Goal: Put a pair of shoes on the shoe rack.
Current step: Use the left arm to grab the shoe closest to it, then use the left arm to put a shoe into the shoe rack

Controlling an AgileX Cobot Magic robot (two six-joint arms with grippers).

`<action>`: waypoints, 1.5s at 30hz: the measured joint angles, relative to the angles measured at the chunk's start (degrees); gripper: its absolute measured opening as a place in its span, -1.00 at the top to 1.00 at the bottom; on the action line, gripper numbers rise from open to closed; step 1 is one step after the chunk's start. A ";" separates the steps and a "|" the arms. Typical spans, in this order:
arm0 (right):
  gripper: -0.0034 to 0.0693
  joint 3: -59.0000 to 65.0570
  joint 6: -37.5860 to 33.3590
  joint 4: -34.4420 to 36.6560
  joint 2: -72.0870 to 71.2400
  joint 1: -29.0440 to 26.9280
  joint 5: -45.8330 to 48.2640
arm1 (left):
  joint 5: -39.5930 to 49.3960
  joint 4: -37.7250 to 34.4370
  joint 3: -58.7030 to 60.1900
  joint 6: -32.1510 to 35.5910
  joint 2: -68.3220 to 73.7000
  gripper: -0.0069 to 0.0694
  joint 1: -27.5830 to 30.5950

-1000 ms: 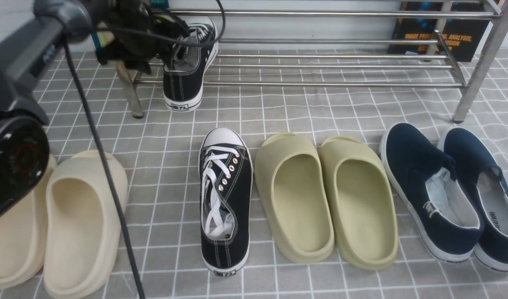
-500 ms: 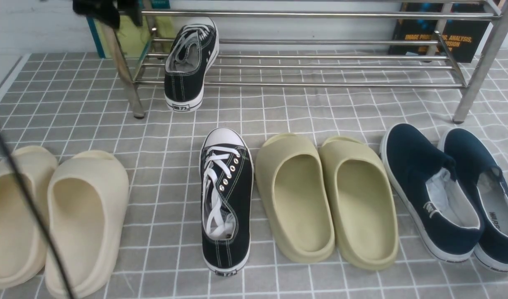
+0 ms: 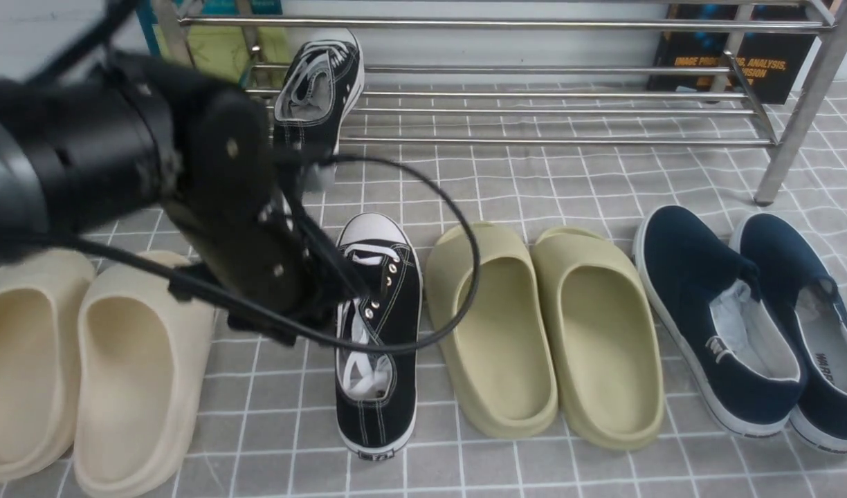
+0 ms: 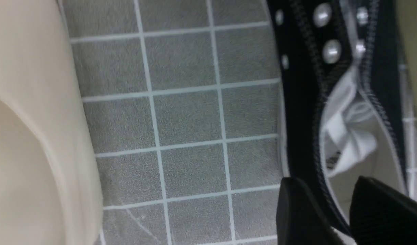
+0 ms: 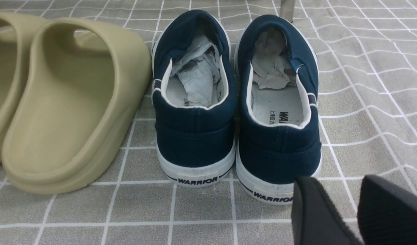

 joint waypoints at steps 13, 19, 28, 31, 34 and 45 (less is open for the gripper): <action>0.25 0.00 0.00 0.00 0.00 0.00 0.00 | -6.61 -1.77 0.73 -2.16 9.89 0.19 -0.04; 0.25 0.00 0.00 0.00 0.00 0.00 0.00 | -7.97 -1.72 0.74 -2.16 11.24 0.33 -0.04; 0.25 0.00 0.00 0.00 0.00 0.00 0.00 | -8.83 -2.73 0.79 -1.94 10.88 0.83 -0.04; 0.25 0.00 0.00 0.00 0.00 0.00 0.00 | -8.61 -3.54 0.97 -0.80 9.22 0.85 -0.04; 0.25 0.00 0.00 0.00 0.00 0.00 0.00 | -6.59 -4.64 1.31 -0.03 3.59 0.85 -0.04; 0.25 0.00 0.00 0.00 0.00 0.00 0.00 | -7.28 -10.43 -5.45 2.35 -2.13 0.85 4.49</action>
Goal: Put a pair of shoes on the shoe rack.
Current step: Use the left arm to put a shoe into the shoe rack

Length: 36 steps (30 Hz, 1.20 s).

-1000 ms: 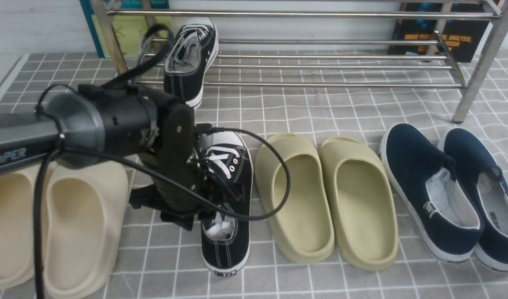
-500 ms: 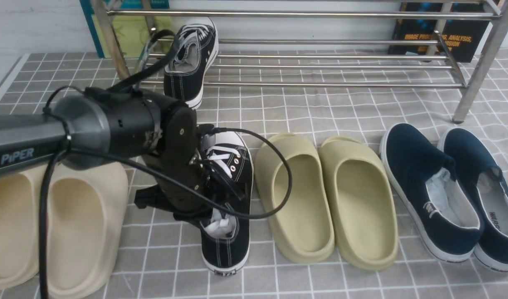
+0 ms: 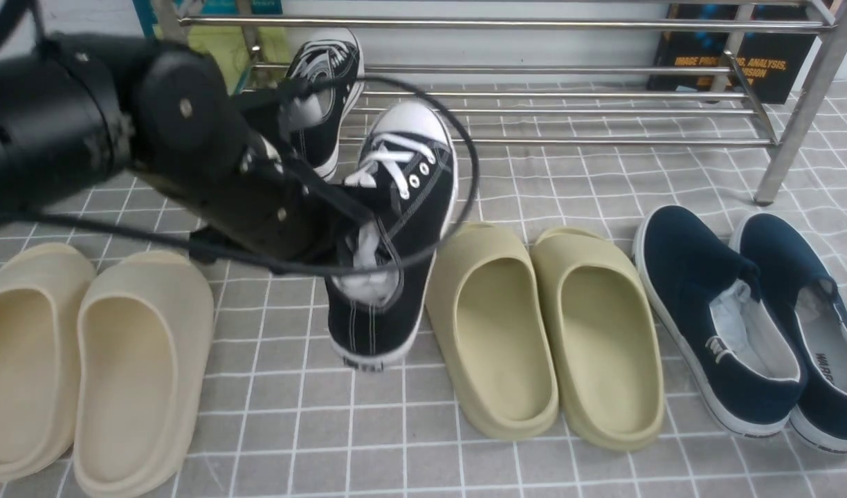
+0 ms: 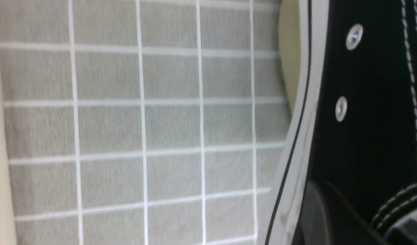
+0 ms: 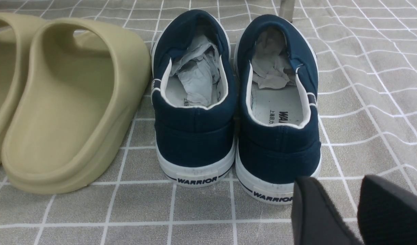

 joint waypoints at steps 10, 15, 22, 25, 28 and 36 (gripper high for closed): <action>0.25 0.00 0.00 0.00 0.00 0.00 0.00 | 3.86 -6.09 -16.99 3.84 11.83 0.85 5.56; 0.25 0.00 0.00 0.00 0.00 0.00 0.00 | 6.80 -6.48 -24.83 4.10 19.29 0.85 6.14; 0.25 0.00 0.00 0.00 0.00 0.00 0.00 | 7.37 -5.76 -35.69 4.17 28.50 0.85 6.19; 0.25 0.00 0.00 0.00 0.00 0.00 0.00 | 7.10 -3.95 -39.77 4.17 31.47 0.85 6.19; 0.25 0.00 0.00 0.00 0.00 0.00 0.00 | 6.88 -1.49 -44.79 3.78 35.14 0.85 6.19; 0.25 0.00 0.00 0.00 0.00 0.00 0.00 | 3.92 4.07 -52.67 1.55 41.15 0.85 6.19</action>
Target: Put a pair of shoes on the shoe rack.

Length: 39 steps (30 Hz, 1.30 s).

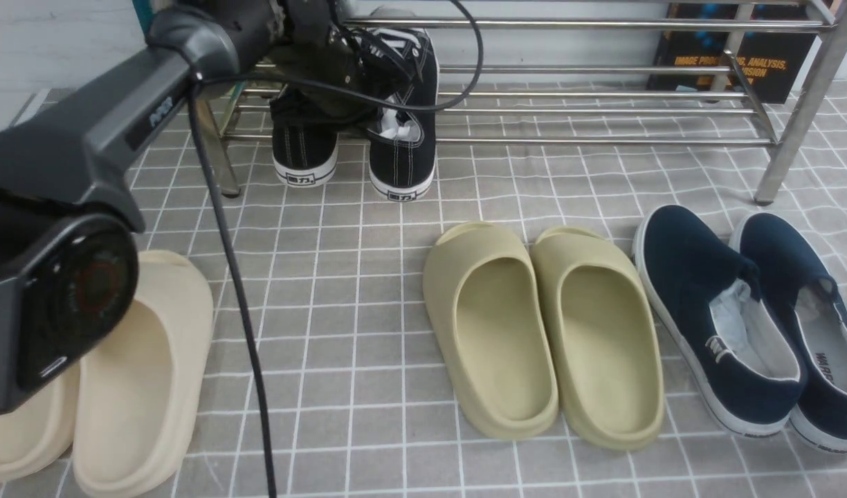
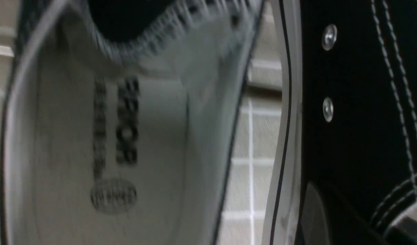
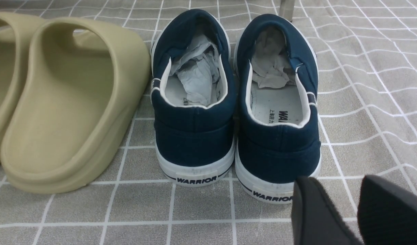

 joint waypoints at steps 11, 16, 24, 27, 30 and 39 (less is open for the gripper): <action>0.25 0.00 0.00 0.00 0.00 0.00 0.00 | -3.82 3.28 -0.36 -0.11 0.41 0.70 0.00; 0.25 0.00 0.00 0.00 0.00 0.00 0.00 | -3.58 3.93 -0.72 -0.11 -0.78 0.43 0.00; 0.25 0.00 0.00 0.00 0.00 0.00 0.00 | 6.52 7.79 -0.72 1.05 -10.69 0.29 0.00; 0.25 0.00 0.00 0.00 0.00 0.00 0.00 | 11.14 11.06 -0.72 1.24 -17.53 0.28 0.00; 0.25 0.00 0.00 0.00 0.00 0.00 0.00 | 14.77 14.69 -0.81 1.30 -25.54 0.30 0.00; 0.25 0.00 0.00 0.00 0.00 0.00 0.00 | 23.14 19.87 3.20 2.81 -43.15 0.31 0.00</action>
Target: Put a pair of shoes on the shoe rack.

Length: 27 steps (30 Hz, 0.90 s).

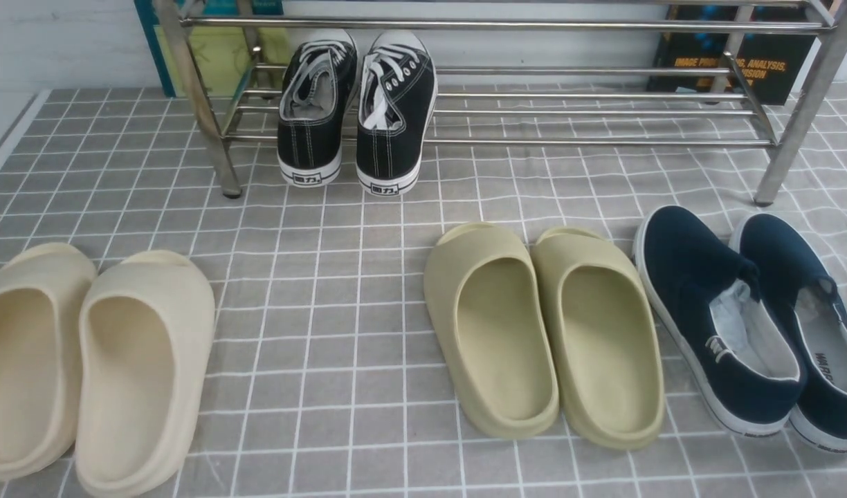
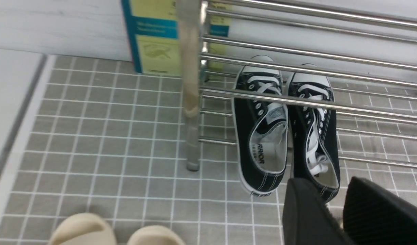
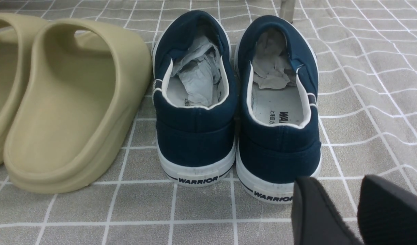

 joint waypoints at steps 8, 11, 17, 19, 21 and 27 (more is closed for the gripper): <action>0.25 0.00 0.00 0.00 0.00 0.00 0.00 | -3.77 -3.06 27.93 -0.03 -21.27 0.30 0.00; 0.25 0.00 0.00 0.00 0.00 0.00 0.00 | -5.48 -4.20 36.32 -0.03 -28.40 0.30 0.00; 0.25 0.00 0.00 0.00 0.00 0.00 0.00 | -6.30 -4.43 46.86 -2.52 -39.16 0.30 0.00; 0.25 0.00 0.00 0.00 0.00 0.00 0.00 | -5.70 -4.43 48.87 -2.72 -41.30 0.30 0.00; 0.25 0.00 0.00 0.00 0.00 0.00 0.00 | -3.70 -4.43 51.01 -2.85 -42.77 0.29 0.00; 0.25 0.00 0.00 0.00 0.00 0.00 0.00 | -0.04 -4.36 51.61 -2.86 -42.99 0.28 0.00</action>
